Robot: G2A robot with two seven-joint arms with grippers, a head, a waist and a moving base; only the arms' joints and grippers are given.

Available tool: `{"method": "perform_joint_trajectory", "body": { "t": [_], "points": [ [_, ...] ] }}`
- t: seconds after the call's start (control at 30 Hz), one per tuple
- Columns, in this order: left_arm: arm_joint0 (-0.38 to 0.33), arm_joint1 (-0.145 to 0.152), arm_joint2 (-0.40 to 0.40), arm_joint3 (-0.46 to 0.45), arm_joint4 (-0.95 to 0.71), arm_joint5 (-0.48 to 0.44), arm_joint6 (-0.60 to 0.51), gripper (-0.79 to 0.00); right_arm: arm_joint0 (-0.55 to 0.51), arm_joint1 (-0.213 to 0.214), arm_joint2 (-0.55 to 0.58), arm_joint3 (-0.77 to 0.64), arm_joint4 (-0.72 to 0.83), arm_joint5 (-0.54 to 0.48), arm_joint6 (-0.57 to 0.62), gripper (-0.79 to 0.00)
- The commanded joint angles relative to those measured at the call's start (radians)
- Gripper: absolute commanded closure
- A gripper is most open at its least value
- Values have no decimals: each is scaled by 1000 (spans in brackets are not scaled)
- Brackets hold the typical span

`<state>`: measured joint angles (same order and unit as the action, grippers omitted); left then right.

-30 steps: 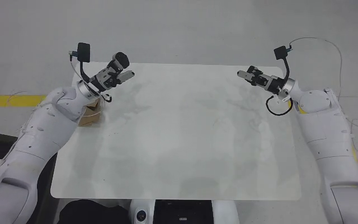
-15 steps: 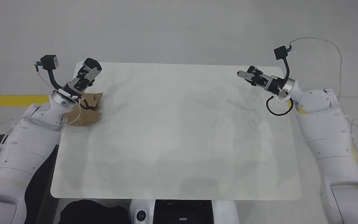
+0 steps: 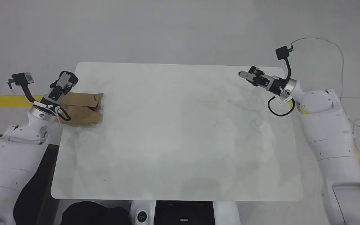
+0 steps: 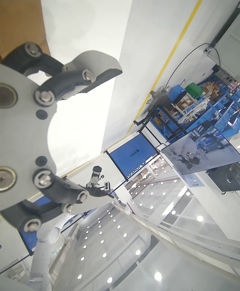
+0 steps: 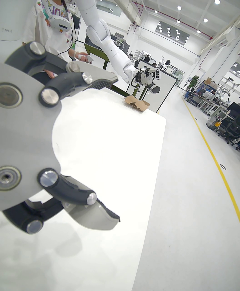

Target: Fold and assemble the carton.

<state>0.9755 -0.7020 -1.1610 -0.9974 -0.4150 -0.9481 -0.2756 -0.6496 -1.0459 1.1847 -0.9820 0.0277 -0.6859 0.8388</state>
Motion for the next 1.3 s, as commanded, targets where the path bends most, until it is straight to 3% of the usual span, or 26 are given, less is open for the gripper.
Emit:
{"method": "perform_joint_trajectory", "body": {
  "t": [0.0, 0.27, 0.8, 1.27],
  "points": [
    [18, 3, -19, -7, -34, 15, -22, -785, 0, 0, 0, 0, 0, 0, 0, -785],
    [60, -5, -62, 0, -158, 62, -49, -785, 0, 0, 0, 0, 0, 0, 0, -785],
    [111, -38, -127, 139, -436, 71, -219, -785, 0, 0, 0, 0, 0, 0, 0, -785],
    [151, -54, -197, 251, -465, 78, -258, -785, 0, 0, 0, 0, 0, 0, 0, -785]
  ]
}}
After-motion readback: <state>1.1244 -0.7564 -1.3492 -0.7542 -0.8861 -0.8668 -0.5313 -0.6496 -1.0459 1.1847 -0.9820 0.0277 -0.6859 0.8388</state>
